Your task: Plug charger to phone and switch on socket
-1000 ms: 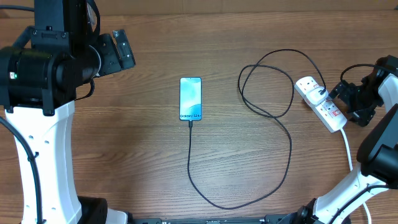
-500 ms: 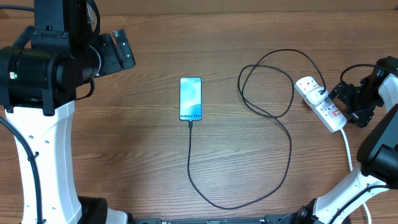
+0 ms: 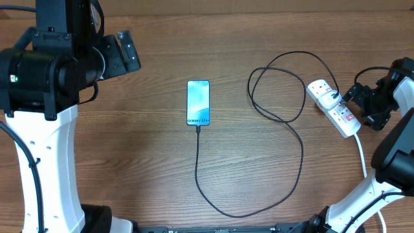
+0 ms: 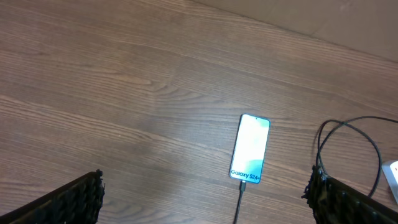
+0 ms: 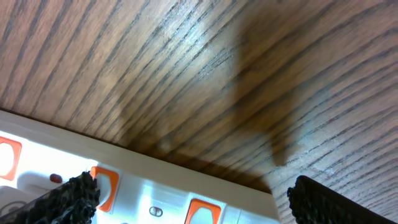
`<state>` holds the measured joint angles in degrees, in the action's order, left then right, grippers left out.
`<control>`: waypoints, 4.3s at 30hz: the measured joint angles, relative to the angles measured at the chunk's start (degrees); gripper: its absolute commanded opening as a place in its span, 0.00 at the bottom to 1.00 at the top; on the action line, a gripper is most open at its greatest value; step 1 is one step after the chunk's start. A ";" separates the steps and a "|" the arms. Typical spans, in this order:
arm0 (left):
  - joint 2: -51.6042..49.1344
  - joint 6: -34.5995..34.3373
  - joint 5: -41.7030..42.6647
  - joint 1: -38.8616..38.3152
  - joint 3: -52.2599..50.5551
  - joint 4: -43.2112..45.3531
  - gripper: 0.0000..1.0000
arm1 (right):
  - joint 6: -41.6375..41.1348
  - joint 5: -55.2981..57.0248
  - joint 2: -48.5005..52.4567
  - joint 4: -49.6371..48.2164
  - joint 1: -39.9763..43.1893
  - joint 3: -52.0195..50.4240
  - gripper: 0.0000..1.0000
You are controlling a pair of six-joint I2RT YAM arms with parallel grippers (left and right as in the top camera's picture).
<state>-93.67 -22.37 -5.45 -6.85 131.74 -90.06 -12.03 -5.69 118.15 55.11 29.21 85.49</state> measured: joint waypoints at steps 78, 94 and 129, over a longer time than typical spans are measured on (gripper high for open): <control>0.00 0.00 0.00 0.00 0.00 0.00 0.99 | 0.50 -1.99 0.00 1.27 2.29 0.00 1.00; 0.00 0.00 -0.02 0.00 0.00 0.00 1.00 | 1.33 -3.34 0.02 1.27 2.19 0.00 1.00; 0.00 0.00 0.00 0.00 0.00 0.00 1.00 | 1.09 -2.64 0.76 1.92 0.70 0.39 1.00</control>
<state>-93.67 -22.37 -5.45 -6.85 131.74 -90.06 -10.94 -8.34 118.91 57.04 29.91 85.89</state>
